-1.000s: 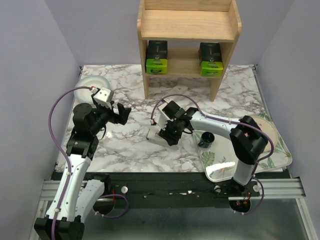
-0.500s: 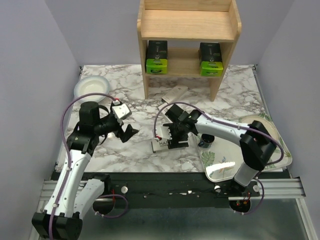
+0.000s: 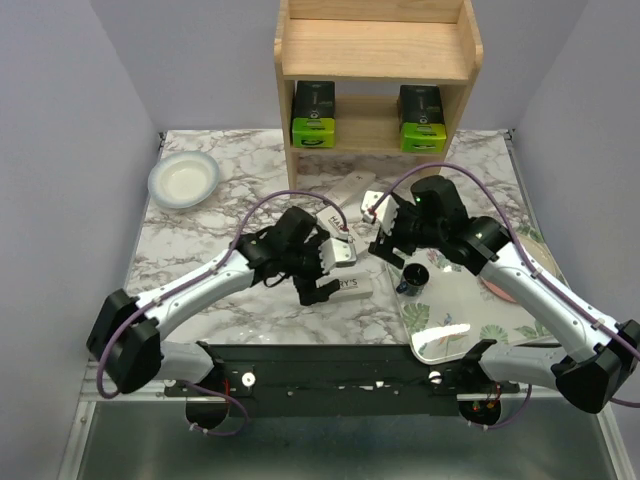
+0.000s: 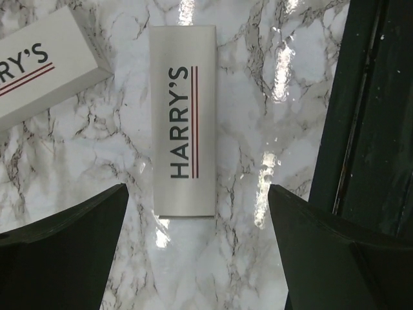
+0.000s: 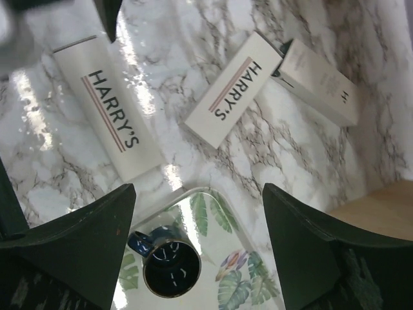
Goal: Place and organize the shaving razors onto the shelf
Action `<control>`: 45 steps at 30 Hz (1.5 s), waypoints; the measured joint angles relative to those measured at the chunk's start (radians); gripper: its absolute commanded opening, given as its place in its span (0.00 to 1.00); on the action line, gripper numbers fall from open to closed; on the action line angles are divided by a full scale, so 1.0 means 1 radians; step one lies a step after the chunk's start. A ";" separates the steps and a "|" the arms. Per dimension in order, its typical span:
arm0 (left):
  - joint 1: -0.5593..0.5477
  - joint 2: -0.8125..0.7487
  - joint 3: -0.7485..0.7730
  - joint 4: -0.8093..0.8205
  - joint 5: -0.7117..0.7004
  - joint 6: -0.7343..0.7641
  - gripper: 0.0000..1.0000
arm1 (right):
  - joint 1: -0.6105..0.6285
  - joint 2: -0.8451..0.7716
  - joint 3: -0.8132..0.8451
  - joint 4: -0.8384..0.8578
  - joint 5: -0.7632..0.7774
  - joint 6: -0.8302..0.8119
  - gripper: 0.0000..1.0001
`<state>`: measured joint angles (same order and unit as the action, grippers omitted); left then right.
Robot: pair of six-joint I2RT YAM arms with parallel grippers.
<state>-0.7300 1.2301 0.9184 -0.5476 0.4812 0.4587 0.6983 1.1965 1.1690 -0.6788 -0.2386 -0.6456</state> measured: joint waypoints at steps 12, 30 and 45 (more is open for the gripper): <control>-0.148 0.377 0.142 0.005 -0.264 -0.084 0.99 | -0.159 -0.053 -0.026 0.066 -0.003 0.126 0.88; -0.150 0.509 0.220 -0.024 -0.323 -0.105 0.61 | -0.177 -0.109 -0.089 0.098 -0.048 0.163 0.88; -0.082 0.289 0.615 -0.194 -0.389 -0.120 0.59 | -0.232 -0.109 -0.089 0.171 0.066 0.187 0.88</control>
<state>-0.8116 1.5188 1.5337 -0.7418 0.0921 0.3386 0.4660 1.0874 1.0798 -0.5079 -0.1722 -0.4591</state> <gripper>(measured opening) 0.623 0.883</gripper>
